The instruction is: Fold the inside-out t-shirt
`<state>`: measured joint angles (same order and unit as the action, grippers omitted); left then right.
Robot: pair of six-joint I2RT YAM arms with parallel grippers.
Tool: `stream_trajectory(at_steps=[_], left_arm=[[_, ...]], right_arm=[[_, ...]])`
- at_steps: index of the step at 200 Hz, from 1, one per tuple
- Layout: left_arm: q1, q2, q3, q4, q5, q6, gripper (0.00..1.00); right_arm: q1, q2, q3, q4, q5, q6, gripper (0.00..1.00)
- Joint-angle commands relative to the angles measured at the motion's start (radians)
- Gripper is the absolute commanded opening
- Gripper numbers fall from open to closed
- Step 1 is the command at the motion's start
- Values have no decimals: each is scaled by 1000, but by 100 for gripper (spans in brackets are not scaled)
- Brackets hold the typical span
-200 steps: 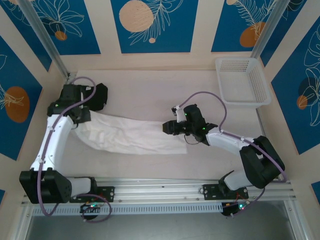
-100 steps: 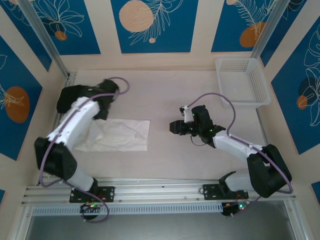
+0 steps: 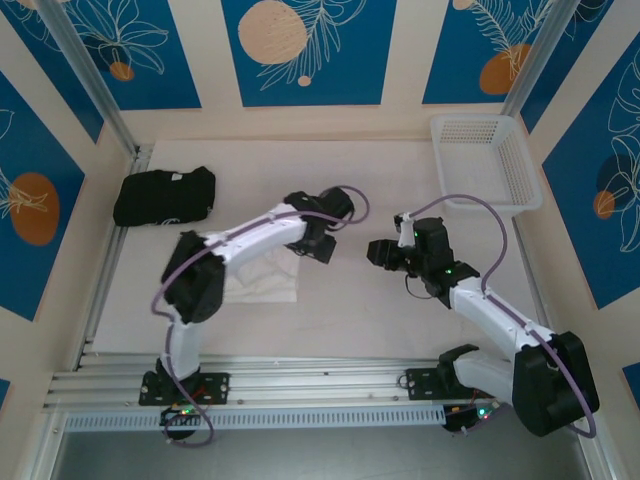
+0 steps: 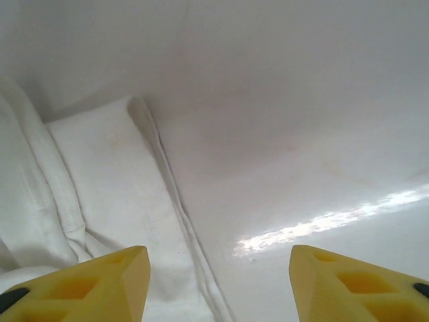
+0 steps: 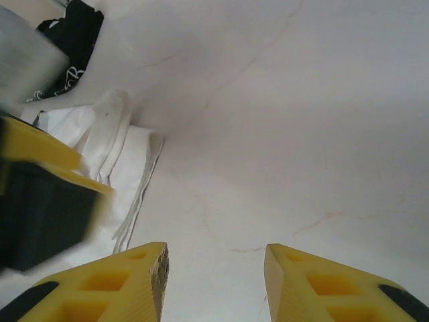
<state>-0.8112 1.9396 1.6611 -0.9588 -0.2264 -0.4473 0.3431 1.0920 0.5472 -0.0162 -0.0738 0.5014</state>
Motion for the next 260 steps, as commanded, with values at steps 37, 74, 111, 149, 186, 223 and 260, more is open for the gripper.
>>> stream_trajectory(at_steps=[37,74,111,149,186,223,260], left_arm=[[382,-544,-586,221,185,-50,66],[414,-507,-636,299,277,-23,70],[398,-420,-640,332,274,17,49],[326,-474,-715,424,386,42,5],[216,-550,-816,546,587,53,0],[189,-559,-827,534,732,81,36],[233,-592,-778,430,607,134,55]], right_arm=[[134,112,37,65,-13,30,43],[242,241,125,70,2,22,44],[278,288,141,72,12,42,43],[256,288,143,28,48,27,44],[220,282,159,2,40,7,44],[215,311,170,5,24,17,44],[265,347,192,42,-26,44,44]])
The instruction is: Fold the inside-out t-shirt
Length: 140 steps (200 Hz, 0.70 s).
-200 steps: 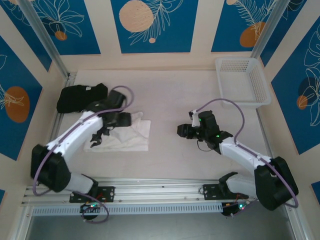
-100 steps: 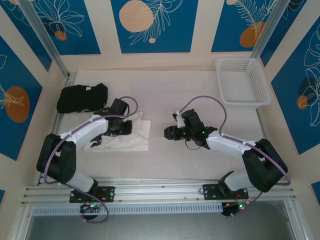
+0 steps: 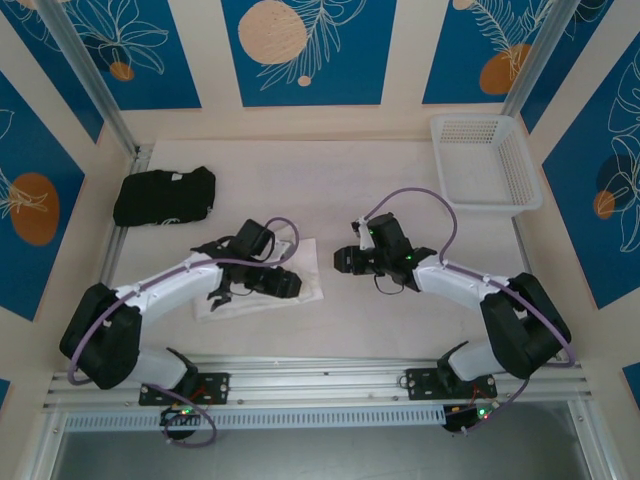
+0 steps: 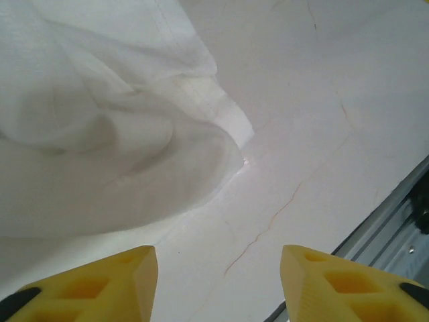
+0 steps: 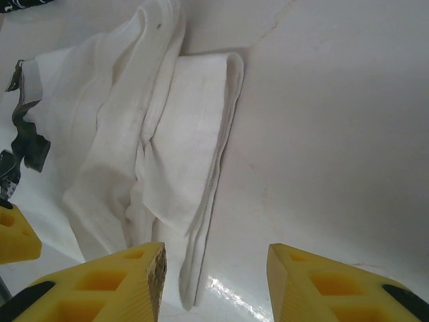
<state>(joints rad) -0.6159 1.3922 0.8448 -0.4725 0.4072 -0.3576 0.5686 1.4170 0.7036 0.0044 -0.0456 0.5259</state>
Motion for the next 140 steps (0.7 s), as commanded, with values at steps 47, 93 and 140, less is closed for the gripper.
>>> stream_trajectory(at_steps=[47,93,140], left_arm=[[219,-145,-36,43,-87,-78,62],[310,-159,-88,61,-101,-100,63],[315,-118,-123,63,-154,-114,63]], right_arm=[[172,119,92,78,-109,69,48],[255,260,229,-3,35,6,48],[253,282,273,-45,94,-38,10]])
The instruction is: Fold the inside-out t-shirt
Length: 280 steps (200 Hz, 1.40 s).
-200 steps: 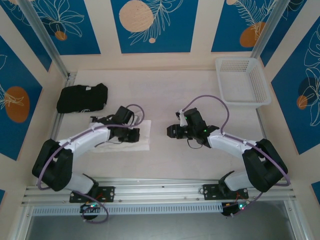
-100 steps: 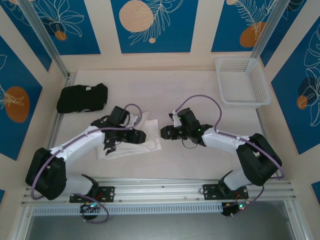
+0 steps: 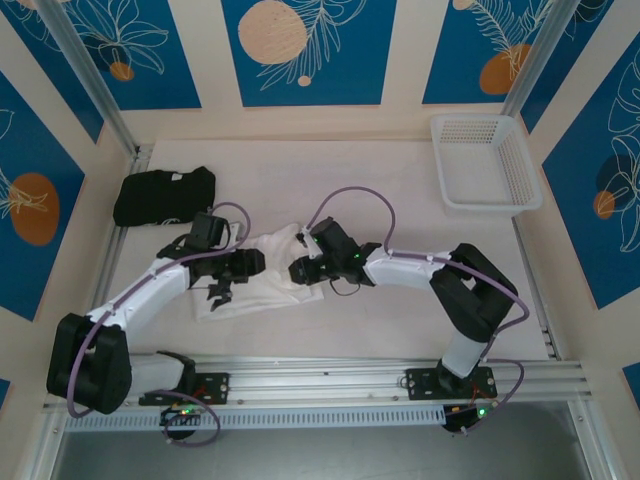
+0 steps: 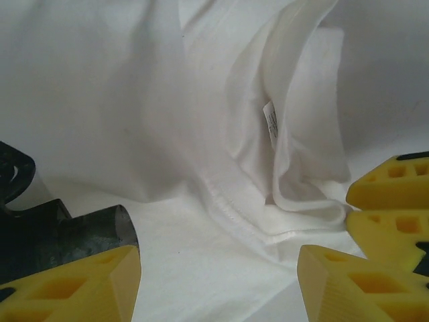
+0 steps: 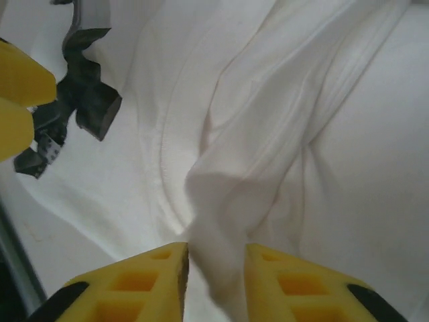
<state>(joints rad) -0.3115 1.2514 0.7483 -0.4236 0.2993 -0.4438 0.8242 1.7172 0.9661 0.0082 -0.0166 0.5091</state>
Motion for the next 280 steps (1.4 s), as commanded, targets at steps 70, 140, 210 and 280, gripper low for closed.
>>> stream_trajectory(at_steps=[70,140,210,280], left_arm=[[41,39,-61,79,-74,-45,63],[49,27,-61,67,-113,-7,64],[51,11,-58,62,-111,13,64],[51,-5,-58,50,-120,25,64]], right_arm=[[-55,-122,-161,-77,170,209,0],[-39,-158,-151,-59,195,124,26],[-25,13,28,-48,30,-53,46],[-39,-1,22,-79,27,-43,11]])
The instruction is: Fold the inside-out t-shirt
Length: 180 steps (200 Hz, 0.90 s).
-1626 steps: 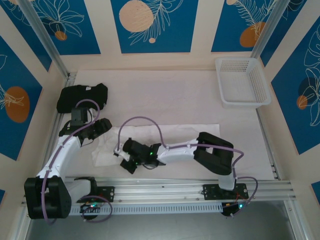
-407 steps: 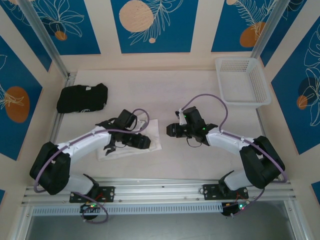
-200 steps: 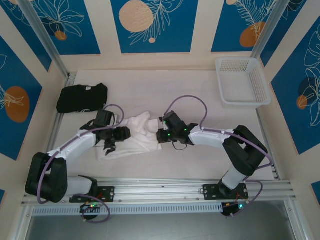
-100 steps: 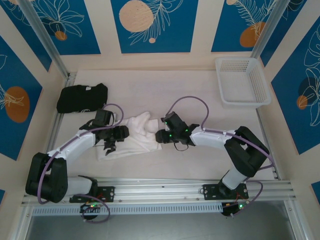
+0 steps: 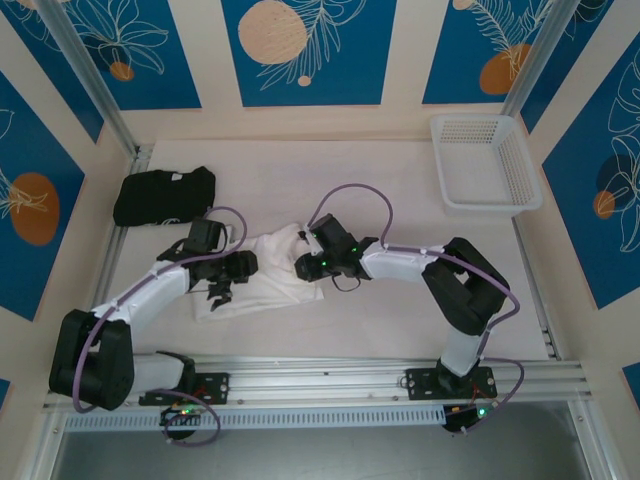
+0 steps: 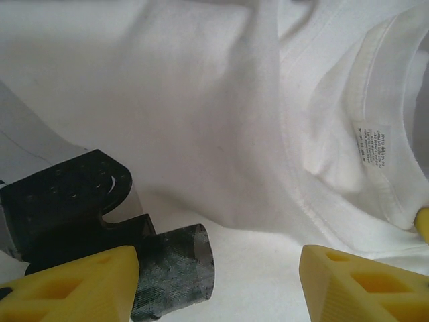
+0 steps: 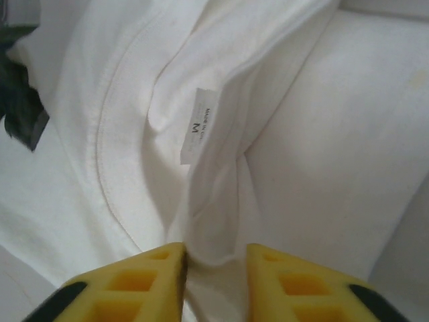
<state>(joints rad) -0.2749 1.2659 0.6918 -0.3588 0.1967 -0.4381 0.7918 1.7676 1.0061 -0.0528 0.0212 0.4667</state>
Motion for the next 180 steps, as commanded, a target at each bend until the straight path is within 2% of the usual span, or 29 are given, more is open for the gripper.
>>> stream_trajectory(at_steps=[1,33,51,68,111,126,139,157,180], left_arm=[[14,-19,-1,-14,-17,19,64],[14,-25,-4,-14,-20,17,64],[14,-32,-3,-10,-26,13,64],[14,-34,4,1,-25,7,65],[14,-36,30,6,-34,7,65],[16,-44,27,8,-49,8,66],[16,-53,18,11,-65,5,71],[20,-60,8,15,-70,6,73],[20,-79,1,6,-63,7,73]], right_arm=[[-6,-54,-20,-18,-10,1,11],[-23,-115,-97,-70,42,128,0],[-35,-105,-115,-123,66,218,0],[-40,-87,-109,-152,74,246,14],[-55,-148,-61,-242,160,176,34],[-61,-176,-62,-204,150,132,38],[-72,-166,-50,-140,95,109,42],[-97,-107,3,-89,35,110,43],[-126,-16,82,-42,21,108,45]])
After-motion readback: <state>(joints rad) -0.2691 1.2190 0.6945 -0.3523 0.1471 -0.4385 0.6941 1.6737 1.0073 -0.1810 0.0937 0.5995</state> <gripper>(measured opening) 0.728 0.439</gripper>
